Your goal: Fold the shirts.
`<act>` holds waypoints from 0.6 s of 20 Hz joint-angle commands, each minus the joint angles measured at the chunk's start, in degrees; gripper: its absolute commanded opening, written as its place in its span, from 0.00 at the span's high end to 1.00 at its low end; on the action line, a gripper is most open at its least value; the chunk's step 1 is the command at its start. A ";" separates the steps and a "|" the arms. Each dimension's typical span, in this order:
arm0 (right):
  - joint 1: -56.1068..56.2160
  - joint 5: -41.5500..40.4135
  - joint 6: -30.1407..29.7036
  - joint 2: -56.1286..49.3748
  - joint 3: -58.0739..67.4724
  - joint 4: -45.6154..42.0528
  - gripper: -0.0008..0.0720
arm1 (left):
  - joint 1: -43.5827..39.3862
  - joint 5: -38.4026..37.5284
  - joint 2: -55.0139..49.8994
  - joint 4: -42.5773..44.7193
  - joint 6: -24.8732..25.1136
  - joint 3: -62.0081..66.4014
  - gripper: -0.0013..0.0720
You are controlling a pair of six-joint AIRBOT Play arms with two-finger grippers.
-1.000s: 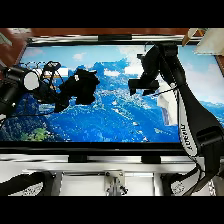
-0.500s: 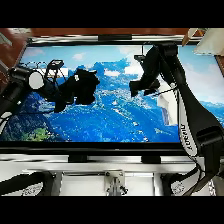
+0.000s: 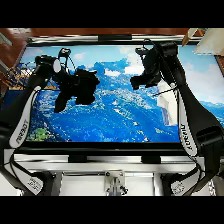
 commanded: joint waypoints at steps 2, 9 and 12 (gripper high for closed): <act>0.07 2.05 -0.04 -0.02 -0.02 -0.07 0.05 | 0.42 0.76 -10.25 0.35 0.28 5.88 0.02; 0.04 1.70 -0.48 0.50 0.04 -0.52 0.06 | 1.97 -3.82 -7.15 1.66 0.33 15.52 0.94; 0.04 -0.83 -1.86 5.25 0.04 -4.33 0.06 | 0.42 -0.70 6.01 1.68 1.22 14.93 0.94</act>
